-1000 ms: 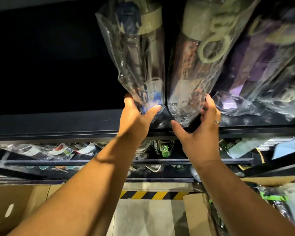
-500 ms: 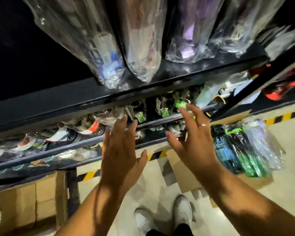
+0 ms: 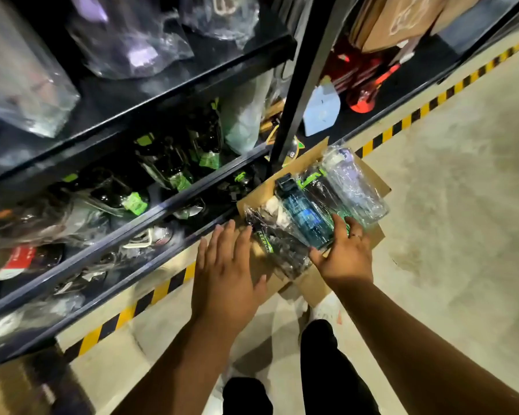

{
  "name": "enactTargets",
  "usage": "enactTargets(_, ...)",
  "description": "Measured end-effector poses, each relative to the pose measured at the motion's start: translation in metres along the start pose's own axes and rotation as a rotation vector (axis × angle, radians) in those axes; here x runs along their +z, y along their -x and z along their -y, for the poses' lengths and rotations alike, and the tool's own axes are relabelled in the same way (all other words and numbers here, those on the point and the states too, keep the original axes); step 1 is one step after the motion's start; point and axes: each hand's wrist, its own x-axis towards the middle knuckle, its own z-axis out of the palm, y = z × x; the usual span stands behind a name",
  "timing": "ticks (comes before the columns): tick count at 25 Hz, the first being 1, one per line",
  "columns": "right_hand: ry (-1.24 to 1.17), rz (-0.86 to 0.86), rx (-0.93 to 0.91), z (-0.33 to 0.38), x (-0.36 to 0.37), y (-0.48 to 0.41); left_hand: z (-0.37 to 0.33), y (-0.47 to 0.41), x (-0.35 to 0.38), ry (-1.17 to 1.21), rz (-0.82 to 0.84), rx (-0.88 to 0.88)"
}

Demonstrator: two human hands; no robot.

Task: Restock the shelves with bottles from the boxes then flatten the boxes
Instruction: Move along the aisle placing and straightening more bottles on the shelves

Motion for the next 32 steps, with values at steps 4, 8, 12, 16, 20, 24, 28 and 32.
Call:
enactTargets(4,0.005,0.055,0.116,-0.057,0.014,-0.061,-0.040,-0.038,0.057,0.105,0.062,0.034)
enactTargets(8,0.020,0.115,0.104,-0.092,0.049,-0.138,-0.071,-0.080,0.107,0.055,0.120,0.020)
enactTargets(12,0.010,0.254,0.113,-0.120,0.097,-0.184,-0.091,-0.107,0.161,0.140,0.163,-0.057)
enactTargets(16,0.003,0.314,0.058,-0.138,0.107,-0.206,-0.102,-0.136,0.171,0.110,0.278,-0.154)
enactTargets(20,-0.274,0.339,0.069,-0.155,0.085,-0.200,-0.127,-0.174,0.168,0.209,0.287,-0.278)
enactTargets(24,-0.720,0.358,0.128,-0.147,0.050,-0.170,-0.169,-0.208,0.162,0.809,0.354,-0.686)
enactTargets(28,-0.801,0.358,-0.114,-0.143,0.037,-0.152,-0.176,-0.218,0.169,1.010,0.323,-0.843)
enactTargets(32,-0.422,0.087,-0.276,-0.165,0.033,-0.206,-0.159,-0.227,0.163,1.141,0.254,-0.956)
